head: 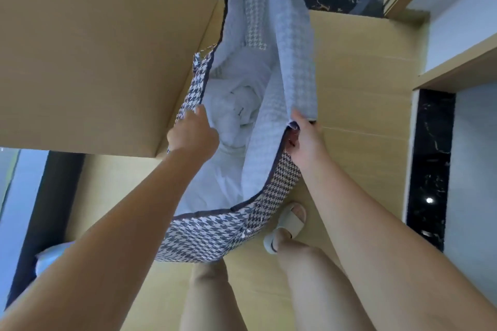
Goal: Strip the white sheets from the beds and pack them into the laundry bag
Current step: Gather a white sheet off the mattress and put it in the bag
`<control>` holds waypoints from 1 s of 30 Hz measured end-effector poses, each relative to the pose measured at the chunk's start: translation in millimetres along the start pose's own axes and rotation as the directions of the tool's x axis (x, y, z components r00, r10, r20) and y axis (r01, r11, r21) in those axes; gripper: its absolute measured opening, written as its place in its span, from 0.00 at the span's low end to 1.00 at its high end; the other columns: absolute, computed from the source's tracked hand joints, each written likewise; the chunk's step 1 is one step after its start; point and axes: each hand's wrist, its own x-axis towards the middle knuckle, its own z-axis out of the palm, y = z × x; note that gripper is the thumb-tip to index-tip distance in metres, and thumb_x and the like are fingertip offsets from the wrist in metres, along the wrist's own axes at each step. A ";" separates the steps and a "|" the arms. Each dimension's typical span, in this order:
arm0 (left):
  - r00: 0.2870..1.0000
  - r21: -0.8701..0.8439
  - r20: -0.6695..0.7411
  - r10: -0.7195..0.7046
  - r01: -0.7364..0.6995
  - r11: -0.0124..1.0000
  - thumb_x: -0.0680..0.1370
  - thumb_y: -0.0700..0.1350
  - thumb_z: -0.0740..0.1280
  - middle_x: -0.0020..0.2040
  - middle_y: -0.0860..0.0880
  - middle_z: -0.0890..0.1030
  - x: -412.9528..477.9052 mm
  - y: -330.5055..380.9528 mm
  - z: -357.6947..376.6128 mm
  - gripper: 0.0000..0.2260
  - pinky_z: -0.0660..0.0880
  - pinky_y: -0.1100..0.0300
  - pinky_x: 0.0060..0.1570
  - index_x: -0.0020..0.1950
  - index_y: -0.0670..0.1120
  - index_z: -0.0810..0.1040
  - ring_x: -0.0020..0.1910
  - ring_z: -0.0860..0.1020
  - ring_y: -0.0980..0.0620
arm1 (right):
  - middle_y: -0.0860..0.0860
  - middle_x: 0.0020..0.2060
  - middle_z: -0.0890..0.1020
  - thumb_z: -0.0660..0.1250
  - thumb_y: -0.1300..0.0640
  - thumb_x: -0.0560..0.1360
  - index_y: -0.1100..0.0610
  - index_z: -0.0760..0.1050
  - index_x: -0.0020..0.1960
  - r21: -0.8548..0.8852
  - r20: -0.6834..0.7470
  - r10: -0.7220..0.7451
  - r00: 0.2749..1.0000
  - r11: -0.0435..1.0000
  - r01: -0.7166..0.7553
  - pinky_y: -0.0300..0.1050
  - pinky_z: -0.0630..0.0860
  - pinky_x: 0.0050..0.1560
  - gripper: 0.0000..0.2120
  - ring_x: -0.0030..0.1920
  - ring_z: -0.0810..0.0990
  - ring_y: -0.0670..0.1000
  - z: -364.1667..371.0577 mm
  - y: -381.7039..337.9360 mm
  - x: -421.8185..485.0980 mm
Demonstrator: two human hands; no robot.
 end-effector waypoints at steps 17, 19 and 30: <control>0.989 -0.316 0.121 0.083 -0.041 0.948 0.79 0.38 0.60 0.66 0.37 0.69 -10.7 86.6 7.7 0.33 0.75 0.50 0.53 0.79 0.50 0.44 0.59 0.75 0.39 | 0.56 0.70 0.70 0.61 0.71 0.74 0.60 0.73 0.40 -0.634 0.766 -0.107 0.634 -0.288 0.718 0.59 0.59 0.69 0.08 0.73 0.63 0.57 -63.0 11.2 -68.0; 0.994 -0.325 0.053 0.094 -0.071 0.943 0.79 0.35 0.56 0.59 0.39 0.75 -12.0 78.7 18.6 0.30 0.76 0.49 0.49 0.78 0.49 0.49 0.54 0.77 0.40 | 0.56 0.55 0.77 0.61 0.64 0.77 0.60 0.74 0.44 -0.811 0.444 -0.382 0.811 0.214 0.545 0.45 0.69 0.53 0.05 0.61 0.74 0.57 -70.9 6.2 -66.8; 0.996 -0.731 0.087 0.019 0.051 0.681 0.82 0.39 0.56 0.49 0.44 0.78 -44.5 54.0 30.1 0.16 0.79 0.44 0.47 0.68 0.43 0.71 0.46 0.80 0.40 | 0.55 0.59 0.78 0.59 0.60 0.80 0.56 0.73 0.59 -0.178 -0.113 0.012 0.993 0.983 -0.032 0.48 0.76 0.50 0.10 0.49 0.77 0.51 -35.1 -8.6 -33.4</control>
